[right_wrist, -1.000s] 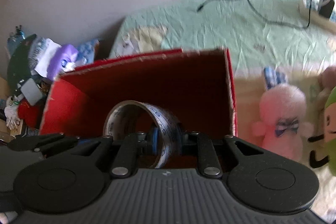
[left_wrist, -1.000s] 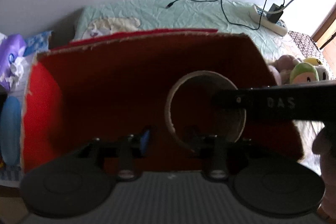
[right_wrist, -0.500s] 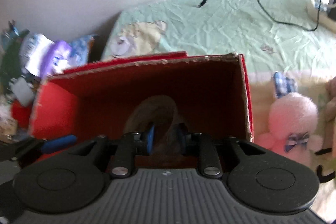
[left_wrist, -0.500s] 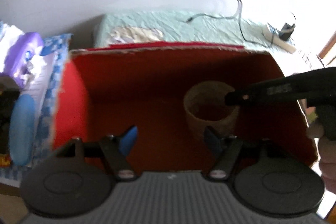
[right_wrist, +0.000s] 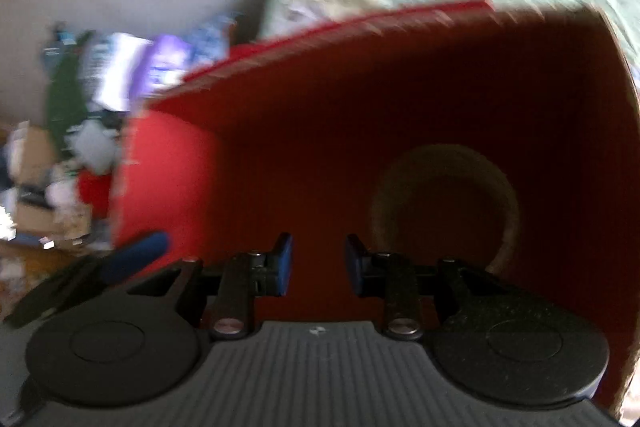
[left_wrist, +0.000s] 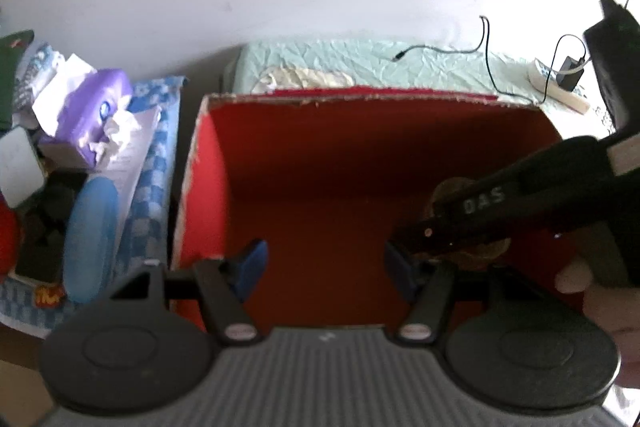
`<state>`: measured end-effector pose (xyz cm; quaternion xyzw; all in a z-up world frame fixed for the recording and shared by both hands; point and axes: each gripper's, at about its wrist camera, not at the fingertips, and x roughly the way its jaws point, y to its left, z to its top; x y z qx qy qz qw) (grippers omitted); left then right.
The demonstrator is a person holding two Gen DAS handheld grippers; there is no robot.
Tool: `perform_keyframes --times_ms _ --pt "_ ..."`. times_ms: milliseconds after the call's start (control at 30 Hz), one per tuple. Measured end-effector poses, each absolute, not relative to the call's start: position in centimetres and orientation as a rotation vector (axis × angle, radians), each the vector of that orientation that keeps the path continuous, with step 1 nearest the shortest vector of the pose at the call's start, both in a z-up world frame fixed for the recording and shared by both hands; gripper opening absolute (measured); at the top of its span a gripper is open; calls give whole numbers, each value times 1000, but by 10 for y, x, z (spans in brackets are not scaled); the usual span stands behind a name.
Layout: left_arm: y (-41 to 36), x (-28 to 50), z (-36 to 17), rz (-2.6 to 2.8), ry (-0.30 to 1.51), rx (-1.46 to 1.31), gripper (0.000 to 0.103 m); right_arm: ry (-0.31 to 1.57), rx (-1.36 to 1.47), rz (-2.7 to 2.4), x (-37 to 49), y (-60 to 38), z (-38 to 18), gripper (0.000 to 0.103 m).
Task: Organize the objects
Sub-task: 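Carry the tape roll over the red box and lower it inside, then open the right gripper to release the tape roll and withdraw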
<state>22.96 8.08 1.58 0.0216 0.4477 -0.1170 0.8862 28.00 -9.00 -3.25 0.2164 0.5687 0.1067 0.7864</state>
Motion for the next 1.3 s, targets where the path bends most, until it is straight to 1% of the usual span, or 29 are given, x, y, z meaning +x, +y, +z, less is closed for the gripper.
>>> perform_keyframes --times_ms 133,167,200,267,333,400,433,467,500,700,800,900,967,1000,1033,1067,1100,1167,1300 --pt "74 228 9 -232 944 84 68 1231 445 113 274 -105 -37 26" --pt "72 228 8 -231 949 88 69 1223 411 76 272 -109 -36 20" --pt "70 226 7 -234 957 94 69 1226 403 62 269 -114 -38 23" --pt "63 221 5 -260 972 105 70 1233 380 88 263 -118 -36 23" --pt "58 216 -3 -295 1036 88 68 1230 302 89 255 -116 -33 24" --pt "61 210 -13 -302 1069 39 71 1235 221 101 248 -116 -32 23" --pt "62 207 -15 -317 1084 14 64 1250 196 102 245 -118 -33 23" --pt "63 204 -16 -334 1093 -7 59 1262 182 109 242 -121 -34 23" --pt "62 201 -15 -341 1092 -13 58 1279 162 130 240 -122 -35 23" --pt "51 175 -3 -383 1063 12 57 1303 17 237 225 -130 -37 23" --pt "45 169 -1 -364 1025 75 60 1257 40 262 218 -135 -32 25" --pt "45 172 4 -339 1004 96 61 1160 184 234 207 -147 -15 30" --pt "39 170 12 -280 956 135 72 1077 244 237 190 -153 -2 35" --pt "38 168 16 -250 929 157 74 1032 253 225 181 -153 5 37" --pt "35 168 20 -227 909 174 75 977 254 208 169 -154 11 45" --pt "33 166 23 -214 898 182 76 941 248 196 163 -152 14 58" --pt "31 166 25 -208 895 182 77 913 241 185 155 -151 18 62" --pt "29 163 28 -196 903 179 80 863 258 167 141 -152 24 64" --pt "25 152 30 -131 897 214 80 818 291 151 128 -142 26 63"
